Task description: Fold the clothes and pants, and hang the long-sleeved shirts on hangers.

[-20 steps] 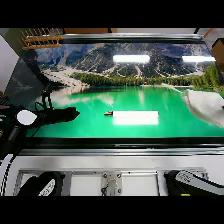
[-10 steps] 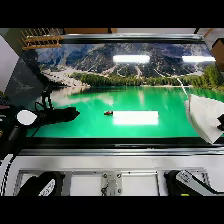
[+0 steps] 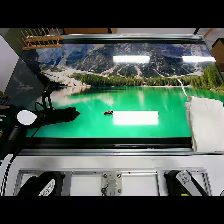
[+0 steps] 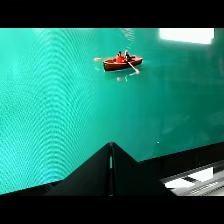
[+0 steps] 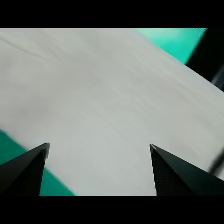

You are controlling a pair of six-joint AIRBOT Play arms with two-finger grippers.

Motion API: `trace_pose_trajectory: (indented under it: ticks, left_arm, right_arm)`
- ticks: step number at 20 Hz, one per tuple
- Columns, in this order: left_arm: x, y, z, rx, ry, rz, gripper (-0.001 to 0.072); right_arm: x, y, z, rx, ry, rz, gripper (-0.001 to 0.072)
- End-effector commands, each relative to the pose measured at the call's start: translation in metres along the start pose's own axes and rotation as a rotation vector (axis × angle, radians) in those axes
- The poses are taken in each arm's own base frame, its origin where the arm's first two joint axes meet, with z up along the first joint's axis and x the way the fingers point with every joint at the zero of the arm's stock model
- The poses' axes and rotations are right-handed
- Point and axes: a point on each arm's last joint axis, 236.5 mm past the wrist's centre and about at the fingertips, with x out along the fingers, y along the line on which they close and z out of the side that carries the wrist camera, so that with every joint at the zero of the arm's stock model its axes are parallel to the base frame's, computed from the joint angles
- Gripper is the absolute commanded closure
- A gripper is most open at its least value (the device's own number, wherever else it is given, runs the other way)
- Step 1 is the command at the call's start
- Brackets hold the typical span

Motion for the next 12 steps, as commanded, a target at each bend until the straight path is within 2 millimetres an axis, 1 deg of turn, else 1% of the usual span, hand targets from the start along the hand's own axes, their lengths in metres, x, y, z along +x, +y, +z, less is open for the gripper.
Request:
trace_pose_trajectory:
  ticks: [1, 2, 3, 4, 6, 7, 8, 9, 10, 11, 12]
  left_arm:
    - [0.000, 0.000, 0.000, 0.001, 0.000, 0.000, 0.0687]
    - [0.000, 0.000, 0.000, 0.001, 0.000, 0.000, 0.0687]
    - [0.000, 0.000, 0.000, 0.001, 0.000, 0.000, 0.0687]
    - [0.000, 0.000, 0.000, 0.001, -0.002, 0.000, 0.0687]
    - [0.000, 0.000, 0.001, 0.001, -0.003, 0.001, 0.0687]
    - [0.000, 0.000, 0.000, 0.001, -0.001, 0.000, 0.0687]
    - [0.000, 0.000, 0.000, 0.001, 0.001, 0.000, 0.0687]
    - [0.000, 0.000, 0.000, 0.001, 0.001, 0.000, 0.0687]
    - [0.000, 0.000, 0.000, 0.001, 0.000, 0.000, 0.0687]
    - [0.000, 0.000, 0.000, 0.001, 0.000, 0.000, 0.0687]
    - [0.000, 0.000, 0.000, 0.001, 0.000, 0.000, 0.0687]
  right_arm:
    - [-0.044, 0.129, -0.009, -0.176, -0.068, 0.380, 0.0023]
    - [-0.053, 0.163, -0.029, -0.246, -0.044, 0.458, 0.0023]
    - [-0.060, 0.191, -0.051, -0.316, -0.012, 0.513, 0.0023]
    - [-0.066, 0.218, -0.078, -0.389, 0.031, 0.572, 0.0023]
    - [-0.076, 0.256, -0.129, -0.512, 0.122, 0.664, 0.0025]
    - [-0.082, 0.271, -0.153, -0.576, 0.161, 0.700, 0.0047]
    - [-0.086, 0.281, -0.173, -0.629, 0.192, 0.724, 0.0179]
    - [-0.088, 0.287, -0.189, -0.681, 0.216, 0.737, 0.0433]
    - [-0.091, 0.292, -0.202, -0.722, 0.235, 0.748, 0.0650]
    - [-0.094, 0.296, -0.211, -0.744, 0.248, 0.760, 0.0699]
    - [-0.096, 0.298, -0.218, -0.758, 0.259, 0.770, 0.0699]
